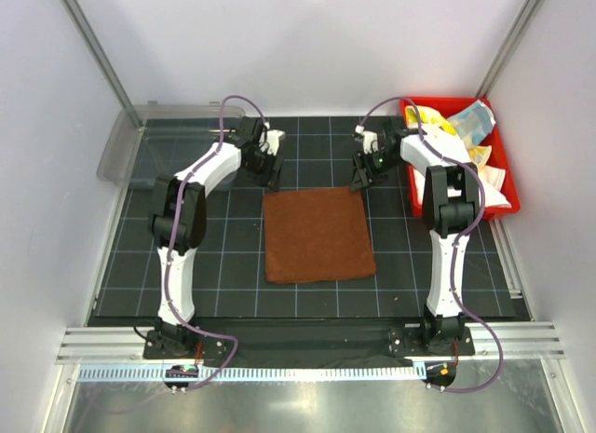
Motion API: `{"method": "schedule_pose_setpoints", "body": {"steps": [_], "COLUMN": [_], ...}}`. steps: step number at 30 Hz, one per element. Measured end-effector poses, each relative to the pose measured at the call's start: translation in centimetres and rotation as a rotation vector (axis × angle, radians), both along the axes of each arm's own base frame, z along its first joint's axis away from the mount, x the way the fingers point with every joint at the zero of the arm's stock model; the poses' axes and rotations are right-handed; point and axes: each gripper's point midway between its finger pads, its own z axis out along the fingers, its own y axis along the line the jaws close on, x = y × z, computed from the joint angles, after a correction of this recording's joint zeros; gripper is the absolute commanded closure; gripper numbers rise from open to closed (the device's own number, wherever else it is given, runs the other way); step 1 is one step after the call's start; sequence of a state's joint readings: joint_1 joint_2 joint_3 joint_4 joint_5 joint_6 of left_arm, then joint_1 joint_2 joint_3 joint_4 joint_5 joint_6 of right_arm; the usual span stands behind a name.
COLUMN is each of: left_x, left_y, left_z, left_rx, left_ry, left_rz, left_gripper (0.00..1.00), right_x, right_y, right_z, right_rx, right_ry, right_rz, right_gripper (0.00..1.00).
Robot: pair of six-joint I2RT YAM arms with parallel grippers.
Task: Fold and stack the towels
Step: Fold the towel
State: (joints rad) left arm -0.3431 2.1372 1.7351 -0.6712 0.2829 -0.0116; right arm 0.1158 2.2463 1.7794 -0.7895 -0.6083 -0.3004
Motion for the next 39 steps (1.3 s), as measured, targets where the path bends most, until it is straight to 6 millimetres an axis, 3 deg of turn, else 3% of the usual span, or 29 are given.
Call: {"method": "schedule_pose_setpoints", "body": {"steps": [4,9,11,14,19,22,27,28,29,31,32,39], "left_x": [-0.8,-1.6,-1.6,-1.1,-0.4,-0.6,-0.8,-0.7,-0.6,-0.4,-0.3,1.9], "left_y": [0.1,0.5,0.6,0.8,1.4,1.7,1.9,1.9,2.0,2.1,2.0,1.5], "left_z": [-1.8,-3.0,-3.1,-3.0,-3.2,-3.5,-3.5,-3.5,-3.6,-3.7,-3.7,-3.4], "left_rx": [0.009,0.033,0.035,0.029,0.035,0.04,0.04,0.04,0.04,0.038,0.034,0.031], "left_ry": [0.062,0.106,0.108,0.104,0.104,0.118,0.127,0.127,0.126,0.129,0.129,0.096], "left_rz": [-0.046,-0.079,-0.086,-0.09,-0.096,-0.097,-0.101,-0.102,-0.104,-0.102,-0.104,-0.104], "left_gripper": [0.49,0.53,0.54,0.55,0.55,0.55,0.67,0.72,0.84,0.93,0.99,1.0], "right_x": [0.0,1.0,1.3,1.4,1.1,1.0,1.1,1.1,1.2,1.4,1.6,2.9], "right_y": [-0.3,-0.6,-0.7,-0.7,-0.6,-0.4,-0.2,-0.2,-0.3,-0.3,-0.4,-1.6], "right_z": [-0.1,0.6,0.7,0.4,-0.2,-0.3,-0.3,-0.3,-0.4,-0.4,-0.3,-0.4], "right_rx": [0.021,0.039,0.045,0.052,0.073,0.089,0.105,0.107,0.108,0.112,0.114,0.124], "right_ry": [0.001,-0.034,-0.043,-0.039,-0.019,-0.009,-0.008,-0.008,-0.008,-0.015,-0.019,-0.06], "right_rz": [0.015,0.026,0.031,0.032,0.04,0.05,0.062,0.062,0.058,0.053,0.048,0.011], "right_gripper": [0.47,0.68,0.71,0.71,0.55,0.59,0.77,0.81,0.88,0.98,0.99,0.99]}}
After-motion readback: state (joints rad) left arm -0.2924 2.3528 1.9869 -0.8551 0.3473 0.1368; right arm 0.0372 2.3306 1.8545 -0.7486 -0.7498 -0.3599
